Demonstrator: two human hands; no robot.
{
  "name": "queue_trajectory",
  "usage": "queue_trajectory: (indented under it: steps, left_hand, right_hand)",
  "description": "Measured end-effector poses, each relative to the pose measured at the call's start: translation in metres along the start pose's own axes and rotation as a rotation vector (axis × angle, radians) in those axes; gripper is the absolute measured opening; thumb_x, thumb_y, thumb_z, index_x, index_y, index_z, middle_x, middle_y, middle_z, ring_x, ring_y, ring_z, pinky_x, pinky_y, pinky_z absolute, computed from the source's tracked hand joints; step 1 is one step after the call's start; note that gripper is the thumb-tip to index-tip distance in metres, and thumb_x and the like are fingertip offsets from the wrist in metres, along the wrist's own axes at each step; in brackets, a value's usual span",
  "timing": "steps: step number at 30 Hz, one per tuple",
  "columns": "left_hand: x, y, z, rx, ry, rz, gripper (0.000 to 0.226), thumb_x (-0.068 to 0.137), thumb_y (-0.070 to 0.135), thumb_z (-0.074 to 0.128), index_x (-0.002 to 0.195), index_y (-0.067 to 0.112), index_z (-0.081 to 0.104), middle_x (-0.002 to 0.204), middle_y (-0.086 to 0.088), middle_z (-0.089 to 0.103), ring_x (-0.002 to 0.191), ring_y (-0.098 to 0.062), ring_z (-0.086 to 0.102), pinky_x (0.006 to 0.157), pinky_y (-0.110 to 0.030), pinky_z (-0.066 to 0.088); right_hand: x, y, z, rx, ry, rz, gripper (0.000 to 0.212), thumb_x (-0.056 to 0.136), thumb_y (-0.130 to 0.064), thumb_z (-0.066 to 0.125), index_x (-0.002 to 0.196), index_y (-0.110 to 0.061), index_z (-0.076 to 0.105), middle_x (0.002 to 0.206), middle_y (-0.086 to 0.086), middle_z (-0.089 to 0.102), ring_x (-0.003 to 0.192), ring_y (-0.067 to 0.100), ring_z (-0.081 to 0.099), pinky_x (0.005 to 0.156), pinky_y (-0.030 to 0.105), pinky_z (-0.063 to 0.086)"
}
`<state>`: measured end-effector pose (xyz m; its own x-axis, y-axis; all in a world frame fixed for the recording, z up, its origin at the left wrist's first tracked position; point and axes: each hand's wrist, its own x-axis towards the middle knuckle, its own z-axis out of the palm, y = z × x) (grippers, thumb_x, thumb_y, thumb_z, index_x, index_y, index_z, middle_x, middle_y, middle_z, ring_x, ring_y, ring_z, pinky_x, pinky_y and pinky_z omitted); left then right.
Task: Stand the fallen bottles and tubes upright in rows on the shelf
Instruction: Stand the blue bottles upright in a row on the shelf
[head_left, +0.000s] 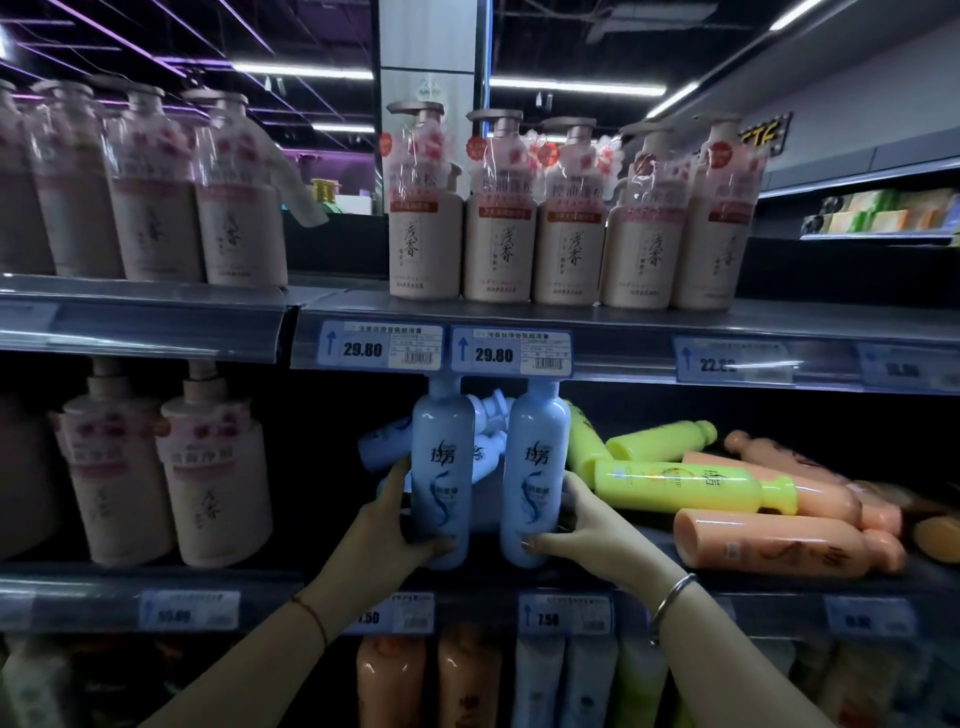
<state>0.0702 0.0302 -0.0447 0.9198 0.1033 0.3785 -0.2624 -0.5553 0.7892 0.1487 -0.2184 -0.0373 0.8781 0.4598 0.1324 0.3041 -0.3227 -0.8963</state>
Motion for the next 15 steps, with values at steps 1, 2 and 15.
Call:
queue_trajectory:
  steps: [1,2,15]
  left_hand:
    - [-0.002,-0.001,-0.002,-0.004,0.012,0.003,0.094,0.064,0.021,0.086,0.138,0.035,0.03,0.106,0.014,0.068,0.096,-0.004,0.066,0.087,-0.029,0.056]
    - [-0.003,-0.003,-0.004,-0.005,0.02,0.009,0.091,0.064,0.02,0.086,0.135,0.036,0.032,0.106,0.017,0.066,0.095,-0.004,0.066,0.087,-0.029,0.056]
    - [-0.013,-0.005,-0.035,-0.002,0.026,-0.022,0.098,0.068,0.023,0.084,0.143,0.036,0.023,0.112,0.027,0.057,0.108,0.002,0.057,0.095,-0.021,0.046]
  right_hand:
    - [0.001,-0.001,0.003,0.009,0.008,-0.002,0.062,0.07,-0.01,0.083,0.121,-0.021,0.049,0.115,-0.007,0.068,0.106,0.005,0.065,0.095,0.032,0.054]
    - [0.003,-0.001,0.007,0.011,0.012,-0.007,0.061,0.069,-0.01,0.084,0.119,-0.019,0.05,0.115,-0.006,0.068,0.106,0.006,0.066,0.095,0.033,0.053]
    - [0.025,-0.019,0.063,-0.02,0.008,-0.071,0.056,0.065,-0.023,0.087,0.113,-0.027,0.057,0.109,-0.006,0.07,0.103,0.012,0.067,0.093,0.034,0.054]
